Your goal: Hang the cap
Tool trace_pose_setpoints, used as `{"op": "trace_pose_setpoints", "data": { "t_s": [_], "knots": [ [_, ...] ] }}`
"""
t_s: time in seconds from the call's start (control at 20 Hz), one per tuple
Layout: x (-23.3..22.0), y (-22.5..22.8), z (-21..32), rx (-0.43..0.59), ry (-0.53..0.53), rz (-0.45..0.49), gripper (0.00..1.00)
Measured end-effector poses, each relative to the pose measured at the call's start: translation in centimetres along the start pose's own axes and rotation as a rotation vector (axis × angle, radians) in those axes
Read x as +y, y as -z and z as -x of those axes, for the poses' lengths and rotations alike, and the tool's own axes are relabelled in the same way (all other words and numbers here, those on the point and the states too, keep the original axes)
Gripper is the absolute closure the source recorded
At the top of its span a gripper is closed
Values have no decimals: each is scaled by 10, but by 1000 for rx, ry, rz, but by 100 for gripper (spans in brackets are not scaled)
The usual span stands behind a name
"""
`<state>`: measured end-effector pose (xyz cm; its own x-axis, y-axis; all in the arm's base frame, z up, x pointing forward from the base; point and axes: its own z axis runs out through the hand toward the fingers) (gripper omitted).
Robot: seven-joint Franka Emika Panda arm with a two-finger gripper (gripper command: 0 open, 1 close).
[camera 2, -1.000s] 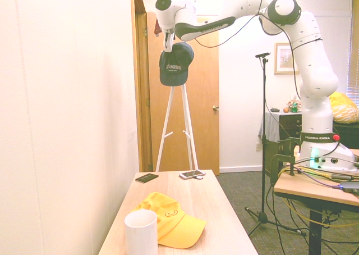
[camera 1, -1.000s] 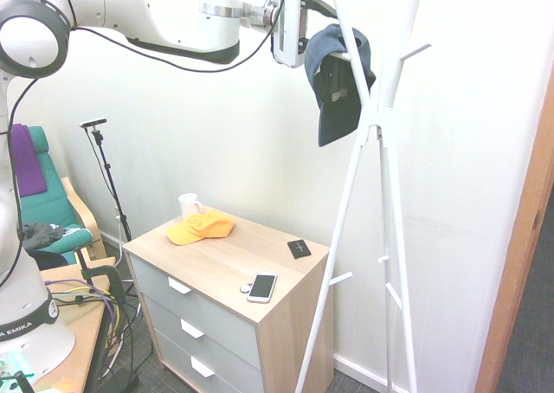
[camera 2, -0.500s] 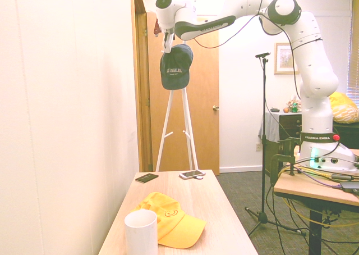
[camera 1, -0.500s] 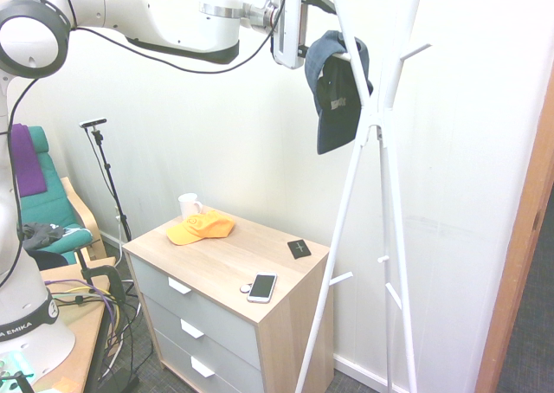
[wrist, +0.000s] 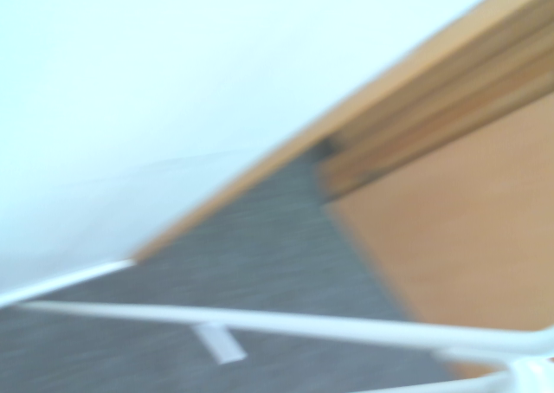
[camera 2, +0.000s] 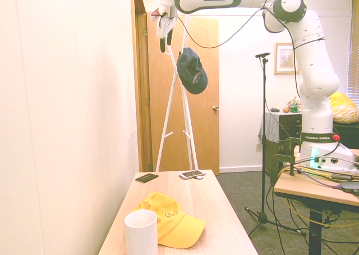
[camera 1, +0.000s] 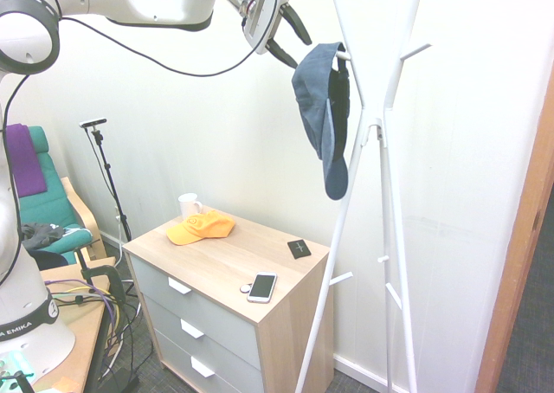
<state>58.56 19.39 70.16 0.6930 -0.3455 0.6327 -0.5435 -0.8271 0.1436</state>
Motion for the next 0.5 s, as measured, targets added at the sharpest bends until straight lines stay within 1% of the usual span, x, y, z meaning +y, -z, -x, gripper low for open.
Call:
{"op": "trace_pose_setpoints", "data": {
  "t_s": [0.2, 0.4, 0.45, 0.5],
  "knots": [
    [7, -10, 0, -207, -34, -131, 0],
    [8, -17, 7, -414, -43, -259, 0],
    [9, -18, 9, -457, -38, -275, 0],
    [10, -20, 10, -476, -34, -278, 0]
  ]
}}
